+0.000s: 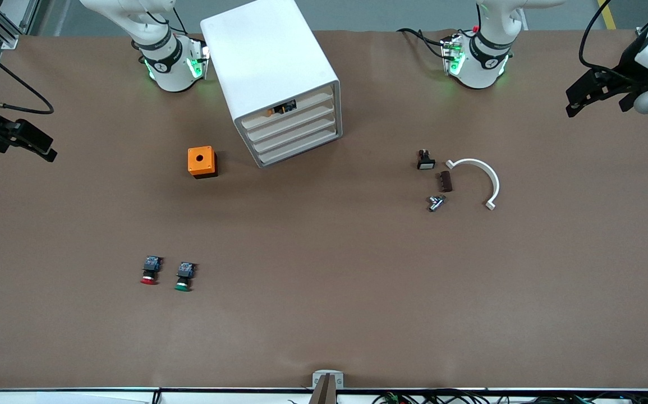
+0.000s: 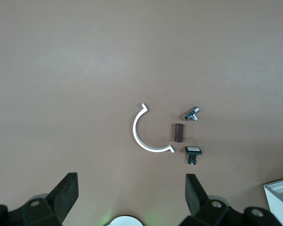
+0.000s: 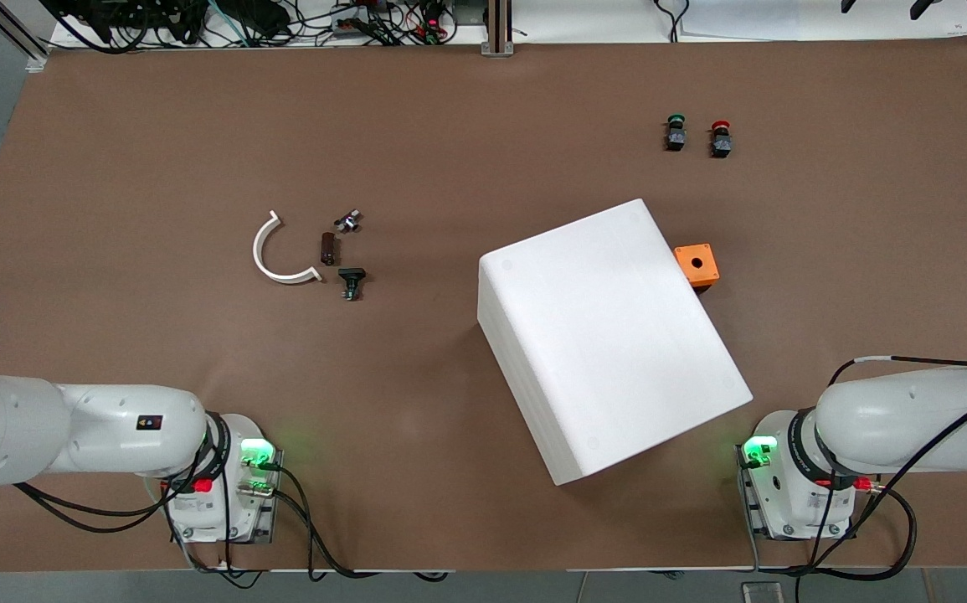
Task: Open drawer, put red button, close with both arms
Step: 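Reach the right gripper to the red button while the left gripper approaches the drawer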
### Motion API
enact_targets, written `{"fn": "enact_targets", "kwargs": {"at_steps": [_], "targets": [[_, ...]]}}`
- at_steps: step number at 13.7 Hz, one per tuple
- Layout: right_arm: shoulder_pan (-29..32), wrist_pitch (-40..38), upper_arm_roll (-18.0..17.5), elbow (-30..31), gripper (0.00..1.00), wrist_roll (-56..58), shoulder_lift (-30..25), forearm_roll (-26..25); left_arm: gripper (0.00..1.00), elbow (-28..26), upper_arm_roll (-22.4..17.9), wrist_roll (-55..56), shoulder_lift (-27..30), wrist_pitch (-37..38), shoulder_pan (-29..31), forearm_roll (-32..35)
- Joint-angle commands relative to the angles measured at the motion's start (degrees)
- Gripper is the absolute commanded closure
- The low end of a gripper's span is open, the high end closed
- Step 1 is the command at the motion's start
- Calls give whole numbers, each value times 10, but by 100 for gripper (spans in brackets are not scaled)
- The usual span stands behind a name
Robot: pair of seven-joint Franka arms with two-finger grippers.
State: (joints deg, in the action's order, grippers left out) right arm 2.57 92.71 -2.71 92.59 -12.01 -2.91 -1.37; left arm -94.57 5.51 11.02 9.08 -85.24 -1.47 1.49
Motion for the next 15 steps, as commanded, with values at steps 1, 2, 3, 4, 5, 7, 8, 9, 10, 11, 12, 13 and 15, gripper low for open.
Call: {"fn": "enact_targets", "kwargs": {"at_steps": [1,2,3,4,5,7,8,9,10,11,12,13,15], "targets": [[2,-2,-4,4,0,4,-10,-3,0,13,4,0,-6,10,3,2],[2,-3,-4,4,0,4,-10,-3,0,14,3,0,-6,10,3,2],[2,-3,-4,4,0,4,-10,-3,0,14,3,0,-7,10,3,2],[2,-2,-4,4,0,4,-10,-3,0,15,3,0,-12,10,3,2],[2,1,-4,3,0,3,-10,-3,0,17,3,0,-15,10,3,2],[2,2,-5,0,0,5,-6,-3,0,18,4,-3,-47,10,2,2],[2,7,-6,0,0,6,-1,-3,0,18,6,-3,-63,9,1,0],[2,18,-8,0,0,5,13,-3,0,18,7,-3,-84,3,-5,-4],[-1,28,-9,0,0,5,30,-3,0,19,9,-4,-112,2,-7,-6],[-8,41,-10,0,0,5,41,-3,0,34,12,-4,-145,1,-10,-7],[-11,53,-10,0,0,6,60,-3,0,56,14,-4,-178,0,-17,-11],[-7,62,-10,-1,0,7,83,-3,0,67,16,4,-201,0,-18,-12],[-5,87,-10,-14,0,8,140,-4,0,86,26,19,-240,0,-29,-17]]}}
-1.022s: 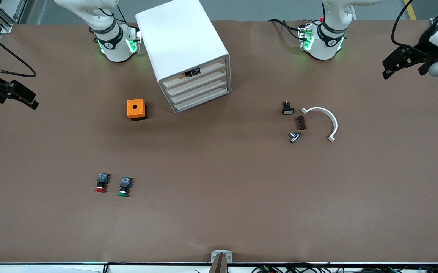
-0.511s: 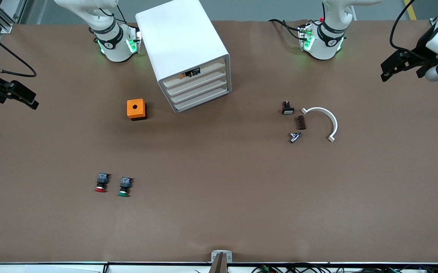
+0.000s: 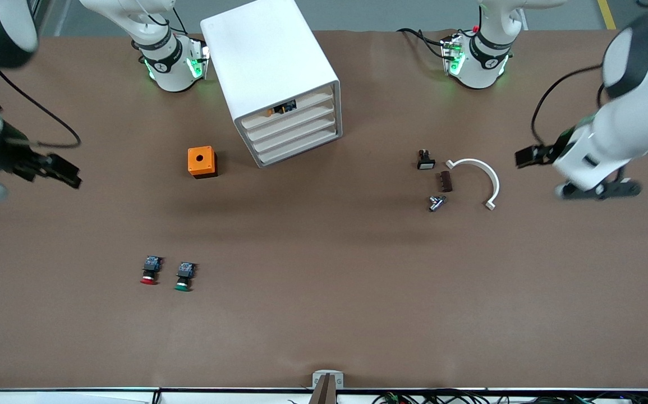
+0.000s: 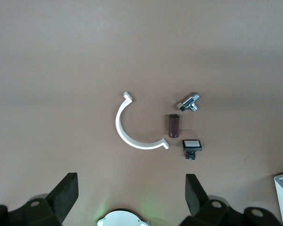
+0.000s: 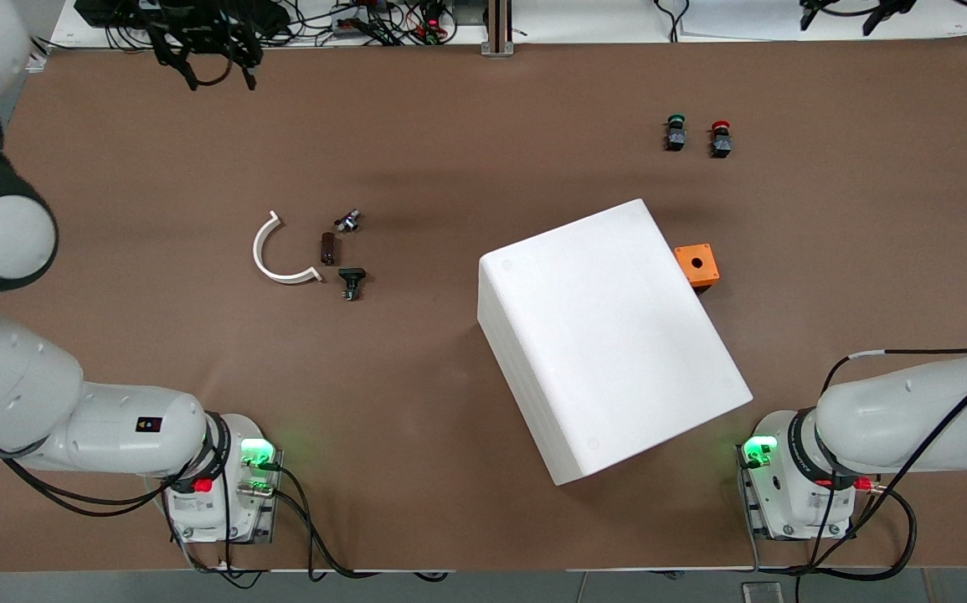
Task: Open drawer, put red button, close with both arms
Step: 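Reach the right gripper to the red button while the left gripper approaches the drawer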
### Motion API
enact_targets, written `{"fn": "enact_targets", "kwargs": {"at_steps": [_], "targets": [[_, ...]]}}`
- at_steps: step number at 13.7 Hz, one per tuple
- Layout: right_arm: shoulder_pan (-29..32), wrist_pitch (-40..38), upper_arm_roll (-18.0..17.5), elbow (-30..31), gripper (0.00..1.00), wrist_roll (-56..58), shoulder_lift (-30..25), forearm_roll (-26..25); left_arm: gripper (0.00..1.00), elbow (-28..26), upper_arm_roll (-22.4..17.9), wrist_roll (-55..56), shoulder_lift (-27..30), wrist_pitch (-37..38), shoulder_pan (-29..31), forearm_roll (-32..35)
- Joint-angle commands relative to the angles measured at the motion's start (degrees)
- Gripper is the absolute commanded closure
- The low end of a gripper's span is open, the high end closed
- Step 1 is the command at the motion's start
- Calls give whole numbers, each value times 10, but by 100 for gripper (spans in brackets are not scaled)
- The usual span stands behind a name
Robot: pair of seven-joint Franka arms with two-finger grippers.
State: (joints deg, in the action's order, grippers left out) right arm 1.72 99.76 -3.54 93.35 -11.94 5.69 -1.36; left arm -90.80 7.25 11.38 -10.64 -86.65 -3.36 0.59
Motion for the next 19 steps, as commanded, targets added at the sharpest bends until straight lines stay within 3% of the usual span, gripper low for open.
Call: {"fn": "enact_targets", "kwargs": {"at_steps": [1,8,11,13,15,17,18,19], "targets": [[2,45,-1,-23,0,6,81,-4,0,50,8,38,-59,14,-22,-8],[14,196,-2,-20,0,-1,240,1,0,98,9,340,-195,-4,-105,-23],[14,249,-1,-19,0,7,297,46,0,103,9,481,-230,-5,-155,-24],[14,276,-1,-18,0,7,322,47,0,104,9,608,-253,-5,-189,-29],[15,297,-1,-15,0,7,341,47,0,105,9,769,-282,-11,-211,-77],[15,330,0,-6,0,8,359,47,0,104,9,857,-304,-28,-227,-152],[15,338,0,-6,5,9,369,47,0,104,9,898,-314,-29,-228,-191],[15,340,0,-6,15,10,372,47,0,104,9,940,-323,-30,-227,-243]]}}
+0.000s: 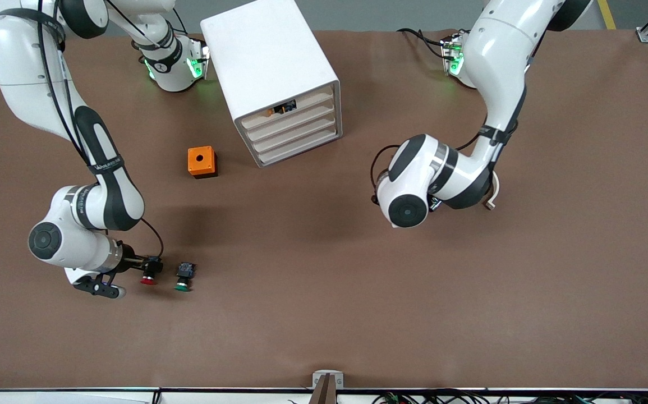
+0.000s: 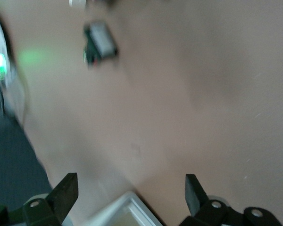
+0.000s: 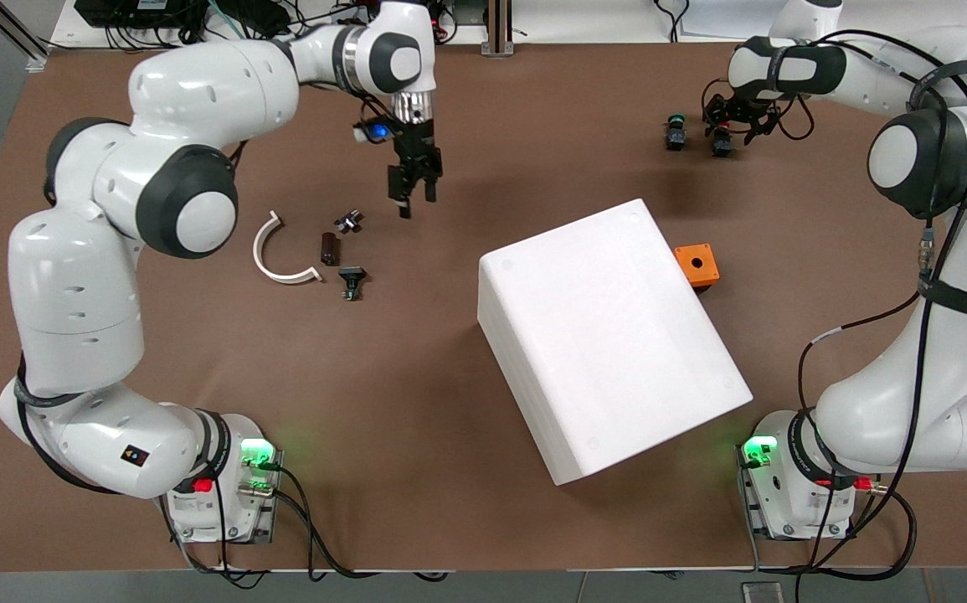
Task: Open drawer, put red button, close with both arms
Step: 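Grasp the red button with the right gripper while the left gripper grips the drawer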
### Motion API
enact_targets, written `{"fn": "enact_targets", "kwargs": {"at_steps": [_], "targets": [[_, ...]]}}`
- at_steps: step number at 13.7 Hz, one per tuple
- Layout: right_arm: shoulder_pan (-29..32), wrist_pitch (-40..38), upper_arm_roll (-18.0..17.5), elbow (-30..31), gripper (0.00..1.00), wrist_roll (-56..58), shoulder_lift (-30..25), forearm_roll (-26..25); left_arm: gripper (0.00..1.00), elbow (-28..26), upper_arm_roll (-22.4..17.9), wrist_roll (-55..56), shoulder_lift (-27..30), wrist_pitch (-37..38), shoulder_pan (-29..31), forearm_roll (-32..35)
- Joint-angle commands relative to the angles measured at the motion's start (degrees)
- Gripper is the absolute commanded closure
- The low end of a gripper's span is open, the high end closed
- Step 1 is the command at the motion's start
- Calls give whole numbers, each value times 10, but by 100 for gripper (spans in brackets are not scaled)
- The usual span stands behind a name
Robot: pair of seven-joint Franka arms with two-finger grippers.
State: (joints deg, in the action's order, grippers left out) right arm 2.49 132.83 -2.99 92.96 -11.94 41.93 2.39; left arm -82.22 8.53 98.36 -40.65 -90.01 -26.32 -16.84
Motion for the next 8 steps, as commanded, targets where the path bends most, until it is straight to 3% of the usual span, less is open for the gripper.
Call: {"fn": "enact_targets", "kwargs": {"at_steps": [1,5,8], "targets": [[6,9,-5,-2,25,10,10,10,0,16,-4,95,-31,4,1,-118],[4,4,-5,-2,65,9,9,10,1,11,-4,210,-56,8,-8,-233],[6,3,-6,-8,88,8,2,10,2,11,-4,292,-68,9,-22,-304]]}}
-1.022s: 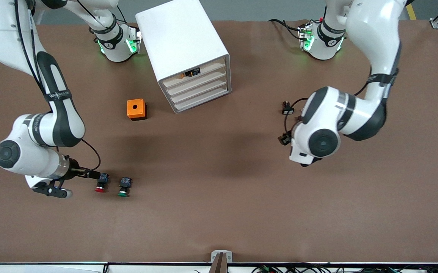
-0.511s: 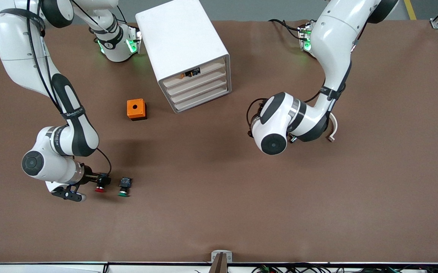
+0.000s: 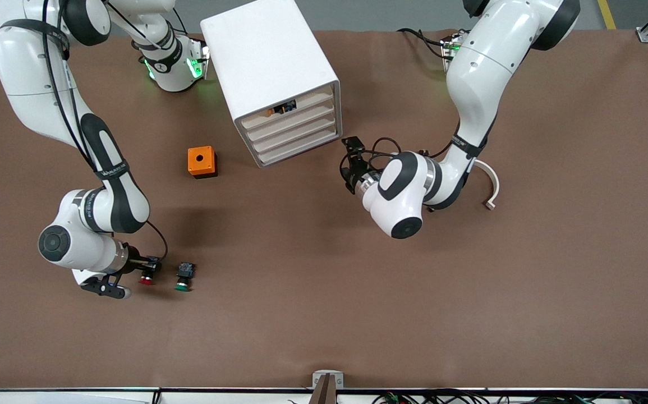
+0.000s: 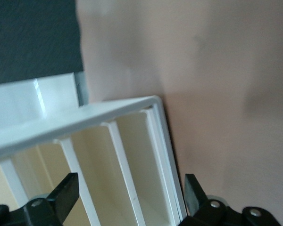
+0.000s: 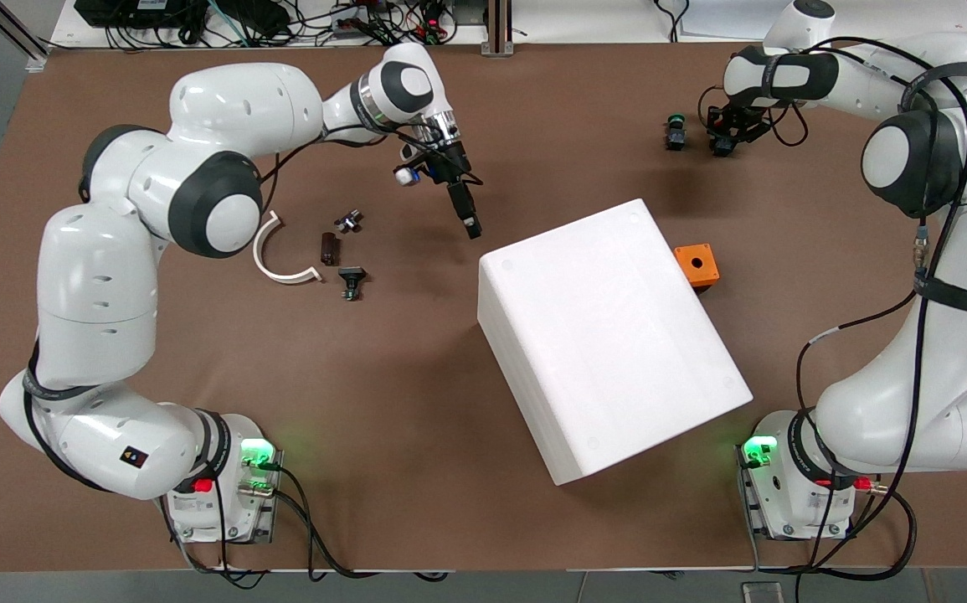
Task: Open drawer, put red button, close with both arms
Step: 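Grasp the red button with the right gripper while the left gripper grips the drawer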
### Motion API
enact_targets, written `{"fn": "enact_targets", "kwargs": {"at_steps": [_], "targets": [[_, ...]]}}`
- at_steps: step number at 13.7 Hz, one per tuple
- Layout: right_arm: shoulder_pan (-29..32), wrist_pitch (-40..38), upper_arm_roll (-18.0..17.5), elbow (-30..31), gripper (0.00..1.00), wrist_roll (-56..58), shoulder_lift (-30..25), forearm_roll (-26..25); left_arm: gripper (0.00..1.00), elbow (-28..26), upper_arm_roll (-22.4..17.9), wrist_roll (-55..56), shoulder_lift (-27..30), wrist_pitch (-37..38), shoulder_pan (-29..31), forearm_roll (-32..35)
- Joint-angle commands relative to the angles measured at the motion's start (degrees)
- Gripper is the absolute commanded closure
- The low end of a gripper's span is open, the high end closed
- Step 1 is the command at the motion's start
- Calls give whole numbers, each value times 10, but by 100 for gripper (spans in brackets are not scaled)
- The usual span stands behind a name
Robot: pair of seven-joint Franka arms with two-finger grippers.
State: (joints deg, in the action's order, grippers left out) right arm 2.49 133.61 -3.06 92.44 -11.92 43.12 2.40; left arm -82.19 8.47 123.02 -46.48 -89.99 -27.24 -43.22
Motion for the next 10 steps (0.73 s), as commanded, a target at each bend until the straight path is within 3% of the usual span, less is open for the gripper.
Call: {"fn": "enact_targets", "kwargs": {"at_steps": [1,5,10], "targets": [[4,-7,-5,-3,91,8,-15,9,2,11,-3,63,-14,9,-23,-61],[-13,-74,-6,-8,95,-34,-69,11,8,12,-3,87,-20,10,-54,-124],[-48,-160,-7,-8,96,-136,-123,12,28,11,-2,87,-28,11,-81,-131]]}}
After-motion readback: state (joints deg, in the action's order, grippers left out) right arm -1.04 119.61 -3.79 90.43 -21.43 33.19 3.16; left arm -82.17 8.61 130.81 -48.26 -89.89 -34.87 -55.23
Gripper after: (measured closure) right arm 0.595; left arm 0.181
